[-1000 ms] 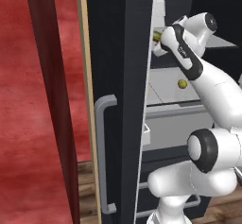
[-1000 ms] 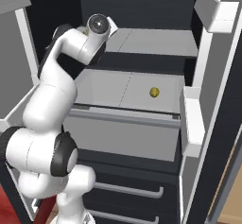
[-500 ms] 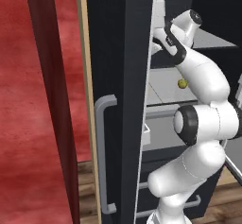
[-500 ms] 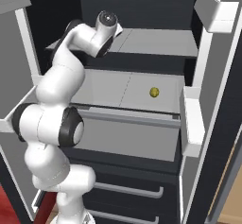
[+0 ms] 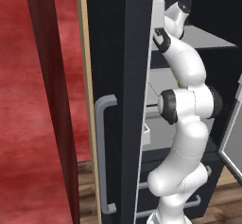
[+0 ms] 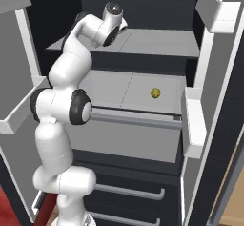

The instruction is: Move the tacos and lemon from the second highest shelf to the top shelf to make space. Then, place the pitcher from the counter on the cleared second highest shelf.

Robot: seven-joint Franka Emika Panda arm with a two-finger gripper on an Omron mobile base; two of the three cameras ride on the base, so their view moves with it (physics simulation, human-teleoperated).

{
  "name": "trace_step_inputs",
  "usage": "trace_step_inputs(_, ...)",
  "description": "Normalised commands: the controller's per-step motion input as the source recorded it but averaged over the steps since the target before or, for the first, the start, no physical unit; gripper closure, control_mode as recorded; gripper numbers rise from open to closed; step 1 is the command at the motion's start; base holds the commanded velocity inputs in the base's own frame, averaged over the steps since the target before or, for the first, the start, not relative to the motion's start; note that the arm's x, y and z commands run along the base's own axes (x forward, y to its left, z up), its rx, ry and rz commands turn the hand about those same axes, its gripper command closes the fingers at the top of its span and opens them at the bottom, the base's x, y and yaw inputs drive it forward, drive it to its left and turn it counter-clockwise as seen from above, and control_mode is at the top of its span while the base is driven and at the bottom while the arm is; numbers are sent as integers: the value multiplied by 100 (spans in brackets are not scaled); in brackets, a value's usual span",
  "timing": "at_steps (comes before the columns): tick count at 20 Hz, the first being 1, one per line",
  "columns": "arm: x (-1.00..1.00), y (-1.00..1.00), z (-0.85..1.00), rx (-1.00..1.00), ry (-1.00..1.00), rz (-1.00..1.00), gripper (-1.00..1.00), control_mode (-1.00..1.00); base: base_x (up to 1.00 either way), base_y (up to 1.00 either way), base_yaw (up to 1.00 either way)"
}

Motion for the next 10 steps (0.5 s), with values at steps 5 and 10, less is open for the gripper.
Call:
trace_step_inputs(5, 53, 3, -43, 0, -4, 0, -100, -100, 0, 0, 0)
trace_step_inputs(10, 0, 0, -72, -1, -28, -4, -100, -100, 0, 0, 0)
